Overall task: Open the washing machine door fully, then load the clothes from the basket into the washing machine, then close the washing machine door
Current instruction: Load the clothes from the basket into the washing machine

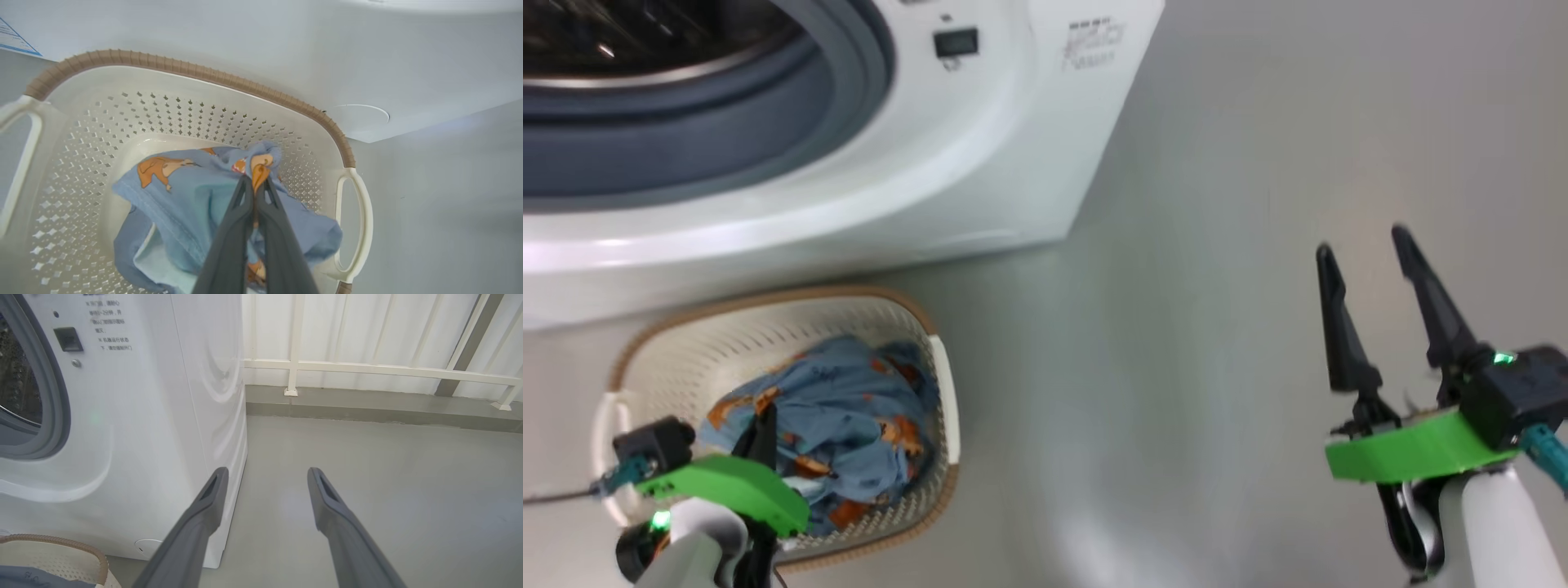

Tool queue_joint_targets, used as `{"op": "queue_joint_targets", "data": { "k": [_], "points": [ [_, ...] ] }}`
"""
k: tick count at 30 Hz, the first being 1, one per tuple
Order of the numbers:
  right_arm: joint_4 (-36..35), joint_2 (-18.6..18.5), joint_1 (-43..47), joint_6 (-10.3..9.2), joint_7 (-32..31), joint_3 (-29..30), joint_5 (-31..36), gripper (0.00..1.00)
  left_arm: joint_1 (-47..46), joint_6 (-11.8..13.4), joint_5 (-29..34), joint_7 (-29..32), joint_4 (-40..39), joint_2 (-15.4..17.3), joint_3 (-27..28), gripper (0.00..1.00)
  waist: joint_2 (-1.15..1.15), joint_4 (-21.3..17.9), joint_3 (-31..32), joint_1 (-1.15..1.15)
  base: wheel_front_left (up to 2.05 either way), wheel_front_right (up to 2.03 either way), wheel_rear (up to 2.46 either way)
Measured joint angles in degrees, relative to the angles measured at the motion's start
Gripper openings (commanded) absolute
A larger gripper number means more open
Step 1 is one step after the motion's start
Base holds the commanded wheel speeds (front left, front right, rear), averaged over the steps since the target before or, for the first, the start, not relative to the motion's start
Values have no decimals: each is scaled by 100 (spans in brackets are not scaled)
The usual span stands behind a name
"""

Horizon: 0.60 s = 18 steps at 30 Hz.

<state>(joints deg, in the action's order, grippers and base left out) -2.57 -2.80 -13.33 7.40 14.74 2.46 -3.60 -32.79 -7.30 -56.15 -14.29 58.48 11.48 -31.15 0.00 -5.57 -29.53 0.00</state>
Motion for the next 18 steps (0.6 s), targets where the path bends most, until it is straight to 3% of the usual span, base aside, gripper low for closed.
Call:
{"op": "queue_joint_targets", "data": {
  "k": [6,18],
  "points": [
    [122,1,401,0,-1,22,0,100,914,198,746,-1,-946,-21,856,0,0,166,631,0,0,0,0],
    [282,11,1103,0,-1,53,0,100,2676,463,2068,-1,-2764,-509,2103,0,0,457,1828,0,0,0,0]
  ]
}}
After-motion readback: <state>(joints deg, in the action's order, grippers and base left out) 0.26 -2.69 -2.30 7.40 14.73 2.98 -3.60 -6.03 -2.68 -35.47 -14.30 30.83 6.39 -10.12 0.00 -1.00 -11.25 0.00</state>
